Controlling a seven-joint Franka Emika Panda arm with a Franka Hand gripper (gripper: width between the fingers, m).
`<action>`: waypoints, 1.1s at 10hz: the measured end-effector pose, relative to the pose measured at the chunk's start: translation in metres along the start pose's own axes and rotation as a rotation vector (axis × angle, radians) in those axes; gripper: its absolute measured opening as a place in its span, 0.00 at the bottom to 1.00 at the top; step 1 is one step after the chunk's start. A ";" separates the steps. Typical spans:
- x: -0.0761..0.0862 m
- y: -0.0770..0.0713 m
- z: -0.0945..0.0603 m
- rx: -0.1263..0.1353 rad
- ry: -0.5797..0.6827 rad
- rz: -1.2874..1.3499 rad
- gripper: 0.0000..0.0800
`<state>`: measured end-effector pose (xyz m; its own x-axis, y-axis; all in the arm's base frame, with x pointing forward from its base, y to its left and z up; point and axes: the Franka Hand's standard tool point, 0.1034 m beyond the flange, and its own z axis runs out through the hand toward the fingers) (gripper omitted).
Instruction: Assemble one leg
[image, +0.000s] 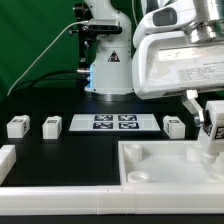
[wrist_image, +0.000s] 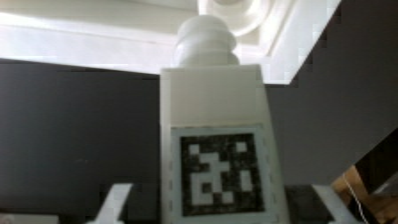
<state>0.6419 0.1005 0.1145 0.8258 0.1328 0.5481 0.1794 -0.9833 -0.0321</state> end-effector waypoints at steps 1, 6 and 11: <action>-0.002 -0.001 0.001 0.002 -0.010 0.000 0.37; -0.007 0.007 0.010 -0.011 0.011 0.092 0.37; -0.010 0.002 0.016 -0.006 0.012 0.101 0.37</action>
Offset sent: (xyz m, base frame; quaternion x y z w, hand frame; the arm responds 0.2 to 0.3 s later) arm 0.0029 0.0032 -0.0007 -0.0031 0.0125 0.1332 0.9910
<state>0.6426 0.0994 0.0954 0.8328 0.0318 0.5526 0.0927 -0.9923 -0.0826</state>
